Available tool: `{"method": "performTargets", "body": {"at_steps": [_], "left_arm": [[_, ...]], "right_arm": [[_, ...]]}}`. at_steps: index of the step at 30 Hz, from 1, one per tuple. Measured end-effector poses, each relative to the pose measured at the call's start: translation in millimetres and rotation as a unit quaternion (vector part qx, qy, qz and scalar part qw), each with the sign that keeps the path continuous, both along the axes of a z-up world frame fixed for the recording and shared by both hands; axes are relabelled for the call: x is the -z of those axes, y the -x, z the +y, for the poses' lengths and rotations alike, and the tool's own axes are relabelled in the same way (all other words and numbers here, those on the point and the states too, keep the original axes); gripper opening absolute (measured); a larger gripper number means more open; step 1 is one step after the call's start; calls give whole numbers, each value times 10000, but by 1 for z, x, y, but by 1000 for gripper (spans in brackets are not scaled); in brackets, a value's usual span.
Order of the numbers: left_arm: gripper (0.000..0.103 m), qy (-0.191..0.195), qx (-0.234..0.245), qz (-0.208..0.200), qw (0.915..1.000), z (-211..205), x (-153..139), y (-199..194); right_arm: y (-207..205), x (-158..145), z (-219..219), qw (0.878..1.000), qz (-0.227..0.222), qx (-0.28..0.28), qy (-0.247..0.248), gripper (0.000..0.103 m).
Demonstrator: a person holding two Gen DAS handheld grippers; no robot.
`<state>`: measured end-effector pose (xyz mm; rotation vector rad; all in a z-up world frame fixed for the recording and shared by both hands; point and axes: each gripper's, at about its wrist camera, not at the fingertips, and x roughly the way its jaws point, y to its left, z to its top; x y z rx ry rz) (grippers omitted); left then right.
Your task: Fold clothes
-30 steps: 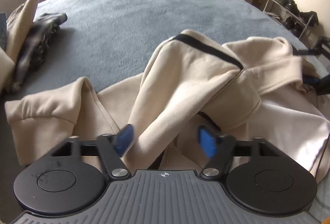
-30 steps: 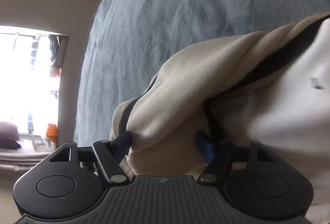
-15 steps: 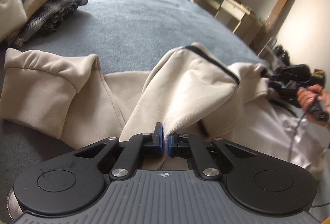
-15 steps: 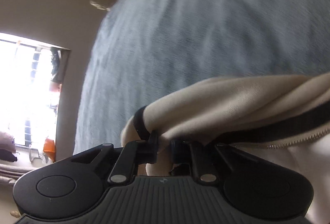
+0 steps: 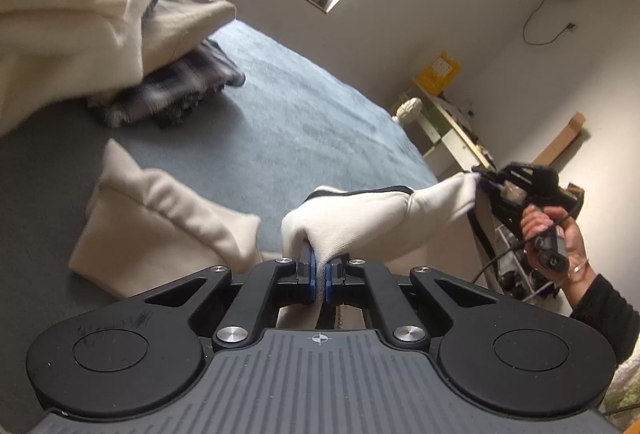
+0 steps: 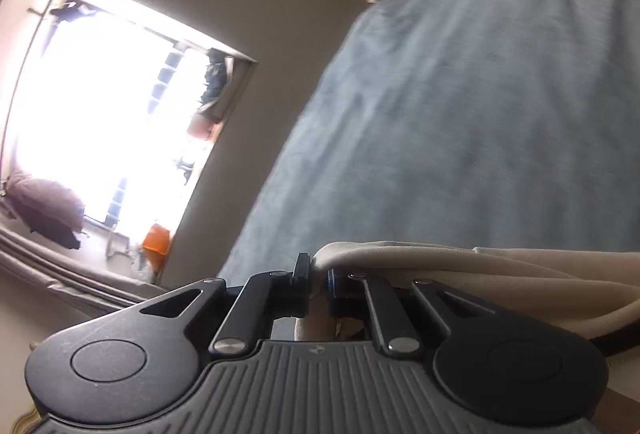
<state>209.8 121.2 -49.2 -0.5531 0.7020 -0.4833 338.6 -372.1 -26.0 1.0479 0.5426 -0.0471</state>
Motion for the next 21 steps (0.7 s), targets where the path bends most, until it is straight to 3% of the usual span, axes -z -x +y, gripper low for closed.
{"method": "performTargets", "body": {"at_steps": [4, 7, 9, 10, 11, 12, 14, 18, 20, 21], "left_arm": [[2, -255, -160, -57, 9995, -5, 5, -16], [2, -469, -262, 235, 9983, -7, 26, -30], [3, -527, -248, 350, 9977, -6, 36, -32], [5, -564, -190, 374, 9975, -5, 38, -31], [8, -579, -149, 351, 9976, -4, 37, -29], [12, -578, -120, 297, 9978, -1, 34, -25], [41, -537, -78, 197, 9983, 8, 25, -15], [57, -482, -20, -106, 9988, 32, 3, 12], [70, -620, -164, -51, 9979, 46, 0, 19], [72, -739, -288, 46, 9968, 53, 1, 19]], "right_arm": [[-37, 0, 21, 9996, -55, -1, 265, 9], [-52, 36, 31, 9978, 623, -140, 166, 13], [-58, 62, 39, 9930, 1139, -275, 110, 24], [-57, 73, 43, 9886, 1449, -387, 126, 42], [-53, 82, 47, 9838, 1709, -511, 166, 50], [-46, 87, 51, 9802, 1857, -639, 236, 50], [-29, 87, 55, 9759, 1926, -919, 457, 50], [28, 61, 54, 9722, 1687, -1565, 443, 51], [67, 44, 56, 9685, 1527, -1962, 172, 51], [89, 37, 59, 9662, 1425, -2149, 0, 51]]}}
